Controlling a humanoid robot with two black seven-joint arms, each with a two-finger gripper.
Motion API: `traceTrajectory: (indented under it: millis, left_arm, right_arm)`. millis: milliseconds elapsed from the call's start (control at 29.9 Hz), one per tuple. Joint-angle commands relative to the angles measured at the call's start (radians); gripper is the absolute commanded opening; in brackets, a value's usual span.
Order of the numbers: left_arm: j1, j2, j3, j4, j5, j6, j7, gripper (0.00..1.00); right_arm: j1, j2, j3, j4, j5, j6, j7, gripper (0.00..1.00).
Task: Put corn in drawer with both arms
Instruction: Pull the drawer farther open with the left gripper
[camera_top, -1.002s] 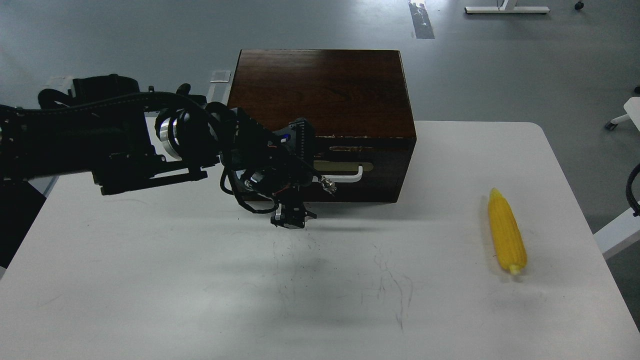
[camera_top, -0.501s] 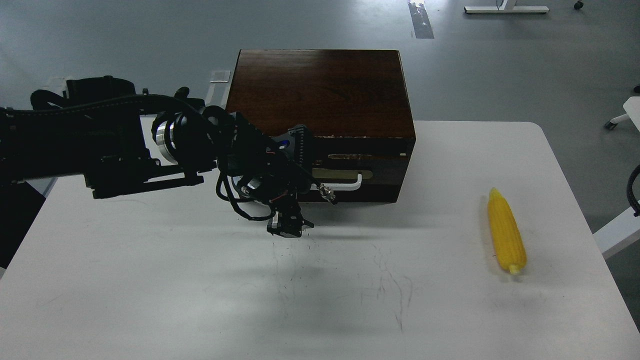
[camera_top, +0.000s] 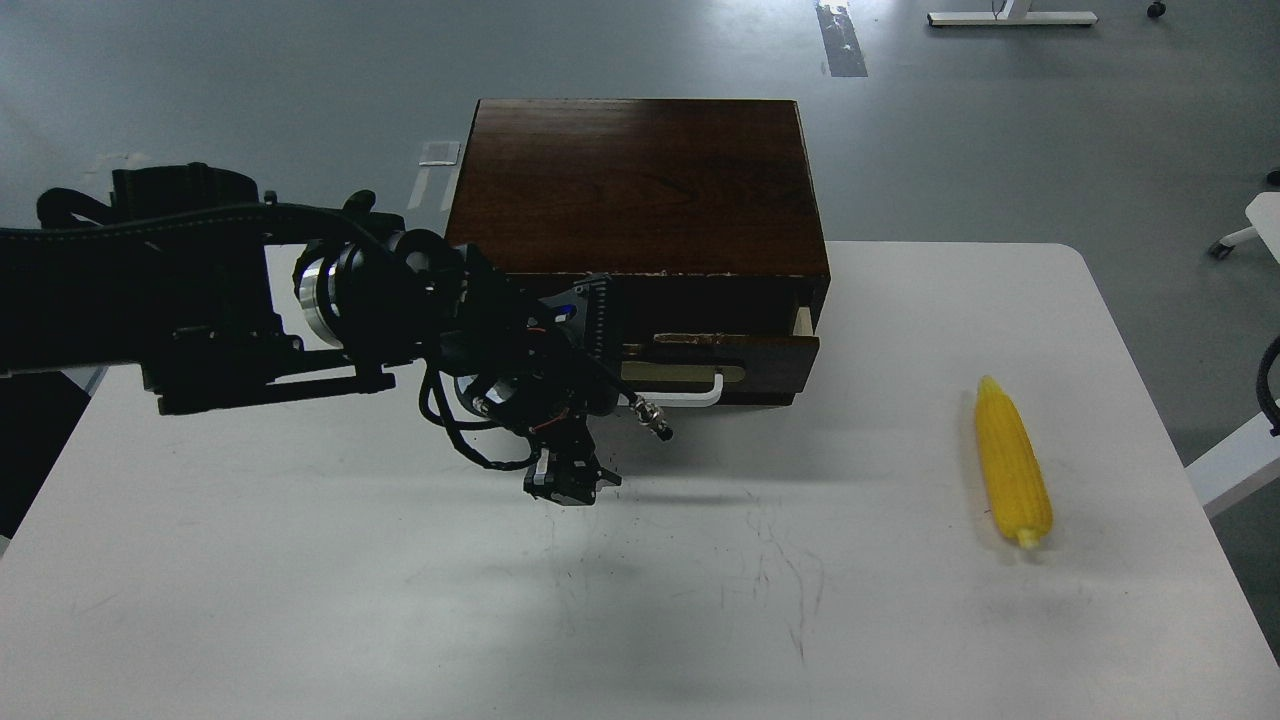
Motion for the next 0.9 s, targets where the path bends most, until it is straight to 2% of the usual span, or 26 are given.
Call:
traceTrajectory:
  millis: [0,535,702,869]
  left_arm:
    - [-0.003,-0.001,-0.004,-0.019,0.0,-0.015,0.0,0.85]
    - [-0.02,0.011,-0.037,-0.078,0.0,-0.019,0.0,0.87]
    - [-0.019,0.008,-0.101,-0.093,-0.077,-0.019,0.0,0.96]
    - [-0.019,0.009,-0.164,-0.104,-0.213,-0.019,0.0,0.97]
  right_arm:
    - [-0.001,0.0,0.0,0.0,0.0,0.0,0.0,1.0]
    - [0.001,0.0,0.0,-0.006,0.0,0.0,0.0,1.0]
    - [0.001,-0.001,0.0,-0.008,0.0,0.0,0.0,1.0]
    - [-0.001,0.0,0.0,-0.006,0.0,0.0,0.0,1.0]
